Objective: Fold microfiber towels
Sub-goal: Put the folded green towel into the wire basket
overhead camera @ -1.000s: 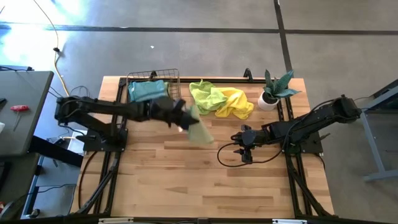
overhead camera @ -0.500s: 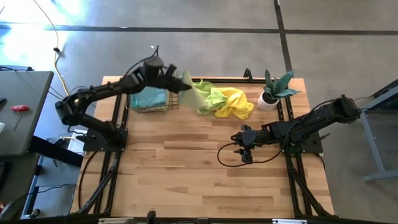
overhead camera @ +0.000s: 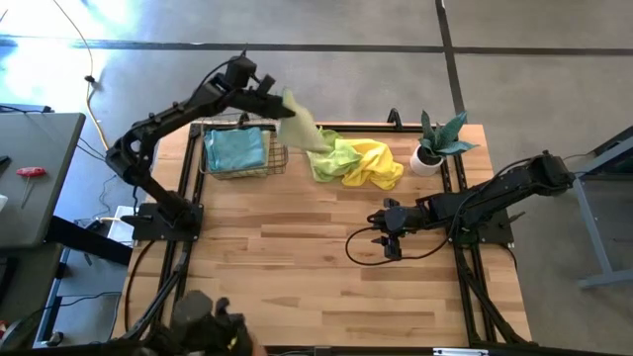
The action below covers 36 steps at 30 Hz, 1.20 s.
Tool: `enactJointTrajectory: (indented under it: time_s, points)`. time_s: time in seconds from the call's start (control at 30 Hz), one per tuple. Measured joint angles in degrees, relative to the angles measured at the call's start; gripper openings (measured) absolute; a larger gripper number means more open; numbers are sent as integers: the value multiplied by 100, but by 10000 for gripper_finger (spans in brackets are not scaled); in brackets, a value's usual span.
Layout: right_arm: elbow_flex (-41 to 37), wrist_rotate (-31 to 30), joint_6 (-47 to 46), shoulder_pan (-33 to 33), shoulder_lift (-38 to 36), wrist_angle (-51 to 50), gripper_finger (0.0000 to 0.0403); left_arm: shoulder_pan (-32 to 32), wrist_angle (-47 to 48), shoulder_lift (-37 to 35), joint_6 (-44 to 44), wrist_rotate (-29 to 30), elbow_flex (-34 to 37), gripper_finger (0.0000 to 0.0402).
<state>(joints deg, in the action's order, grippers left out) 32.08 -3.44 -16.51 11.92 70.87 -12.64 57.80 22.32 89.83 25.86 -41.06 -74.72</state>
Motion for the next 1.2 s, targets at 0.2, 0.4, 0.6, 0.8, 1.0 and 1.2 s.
enactJointTrajectory:
  time_s: [0.2, 0.4, 0.6, 0.8, 1.0, 1.2]
  points:
    - [0, 0, 2, -1, 0, 0, 181, 558, 1798, -49, -933, 1138, -143, 4]
    - [0, 0, 1, -1, 0, 0, 181, 882, 3120, -60, -1539, 2509, -146, 4]
    - [0, 1, 1, -1, 0, 0, 181, 896, 3965, -60, -1713, 3809, -143, 5]
    - [0, 2, 0, 0, 0, 0, 181, 802, 4002, -51, -1771, 4102, -111, 10]
    - [0, 2, 0, -1, 0, 0, 181, 695, 4149, -49, -1622, 4329, -111, 8]
    - [0, 2, 1, -2, 0, 0, 181, 455, 4764, -47, -1254, 4520, -111, 8]
